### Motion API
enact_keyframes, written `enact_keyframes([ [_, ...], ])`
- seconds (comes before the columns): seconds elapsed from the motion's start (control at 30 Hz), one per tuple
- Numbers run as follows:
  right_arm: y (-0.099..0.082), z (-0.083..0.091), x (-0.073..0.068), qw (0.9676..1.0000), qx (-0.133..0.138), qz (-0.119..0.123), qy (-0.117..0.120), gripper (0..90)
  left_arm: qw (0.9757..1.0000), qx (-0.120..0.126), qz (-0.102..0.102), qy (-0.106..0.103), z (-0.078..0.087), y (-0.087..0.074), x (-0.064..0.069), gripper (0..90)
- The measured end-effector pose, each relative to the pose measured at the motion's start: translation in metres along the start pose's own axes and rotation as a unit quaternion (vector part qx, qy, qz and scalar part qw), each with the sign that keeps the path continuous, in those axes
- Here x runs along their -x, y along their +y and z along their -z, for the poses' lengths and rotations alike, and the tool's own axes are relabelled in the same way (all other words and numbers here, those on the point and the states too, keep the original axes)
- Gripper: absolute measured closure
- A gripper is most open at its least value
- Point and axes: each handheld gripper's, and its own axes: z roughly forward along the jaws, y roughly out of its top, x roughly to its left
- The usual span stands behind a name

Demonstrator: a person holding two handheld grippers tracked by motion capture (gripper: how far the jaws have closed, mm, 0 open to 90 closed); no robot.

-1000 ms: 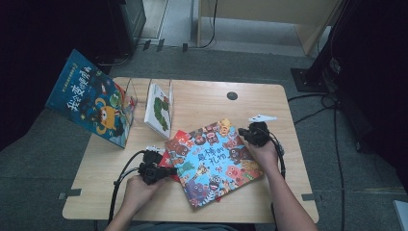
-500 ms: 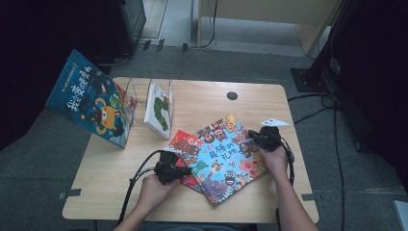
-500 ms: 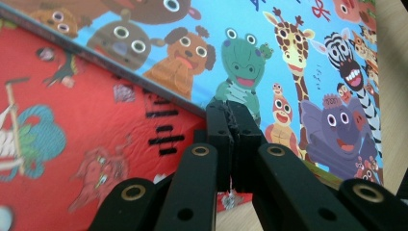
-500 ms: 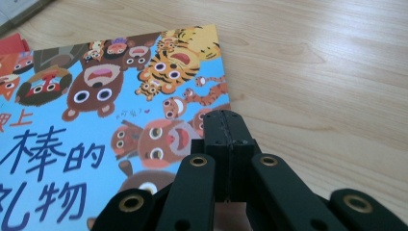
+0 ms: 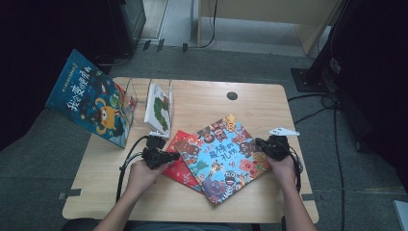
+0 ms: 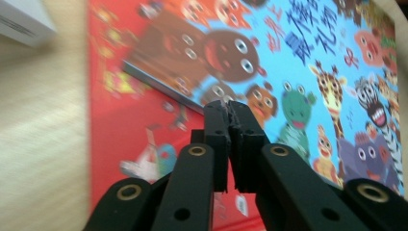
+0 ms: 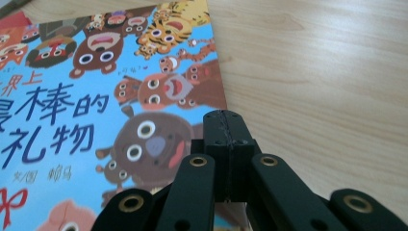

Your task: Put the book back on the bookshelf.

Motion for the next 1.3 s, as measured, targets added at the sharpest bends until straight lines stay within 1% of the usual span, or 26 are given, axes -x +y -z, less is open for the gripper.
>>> enact_keyframes([
  [0.03,-0.002,0.002,0.0,1.0,-0.002,-0.002,0.0,90.0,1.0,-0.001,0.0,-0.001,0.001,0.002,-0.003,84.2],
  [0.1,-0.006,0.007,0.0,1.0,-0.005,-0.002,-0.003,90.0,1.0,0.001,0.002,0.005,0.003,0.006,-0.007,83.8],
  [0.2,-0.013,0.014,0.0,0.9999,-0.012,0.0,-0.004,90.0,1.0,0.001,0.003,0.008,0.004,0.011,-0.011,83.9],
  [0.27,-0.018,0.019,-0.001,0.9998,-0.018,0.0,-0.002,90.0,1.0,0.0,0.001,0.008,0.003,0.014,-0.013,84.1],
  [0.33,-0.023,0.023,-0.001,0.9995,-0.033,-0.001,0.001,90.0,0.9999,-0.004,-0.004,0.009,0.002,0.017,-0.013,84.2],
  [0.4,-0.028,0.029,-0.002,0.9993,-0.037,-0.007,0.004,90.0,0.9999,-0.009,-0.002,0.004,-0.001,0.019,-0.015,83.7],
  [0.43,-0.029,0.031,-0.002,0.9993,-0.037,-0.006,0.001,90.0,0.9999,-0.011,-0.002,0.003,-0.002,0.02,-0.015,82.8],
  [0.57,-0.038,0.042,0.001,0.9992,-0.039,-0.008,-0.001,90.0,0.9998,-0.016,-0.007,0.012,-0.006,0.024,-0.016,81.4],
  [0.63,-0.042,0.047,0.002,0.9991,-0.042,-0.011,-0.004,90.0,0.9998,-0.017,-0.005,0.012,-0.007,0.026,-0.017,81.6],
  [0.77,-0.046,0.053,0.005,0.9987,-0.045,-0.022,-0.005,90.0,0.9997,-0.022,0.0,0.012,-0.01,0.029,-0.02,83.6],
  [0.9,-0.051,0.059,0.005,0.9987,-0.047,-0.013,-0.015,90.0,0.9997,-0.024,-0.002,0.01,-0.011,0.032,-0.019,84.2],
  [1.0,-0.054,0.062,0.006,0.9985,-0.048,-0.02,-0.015,90.0,0.9997,-0.025,-0.002,0.009,-0.012,0.033,-0.021,83.9],
  [1.03,-0.054,0.062,0.006,0.9985,-0.05,-0.017,-0.015,90.0,0.9996,-0.025,-0.001,0.009,-0.012,0.033,-0.021,83.9],
  [1.13,-0.057,0.063,0.006,0.998,-0.058,-0.021,-0.015,90.0,0.9997,-0.024,0.0,0.01,-0.012,0.035,-0.022,83.9],
  [1.2,-0.059,0.063,0.006,0.9978,-0.062,-0.017,-0.016,90.0,0.9997,-0.024,0.001,0.012,-0.013,0.036,-0.023,83.7],
  [1.3,-0.06,0.063,0.007,0.9978,-0.062,-0.017,-0.016,90.0,0.9996,-0.024,0.004,0.013,-0.014,0.036,-0.025,83.6],
])
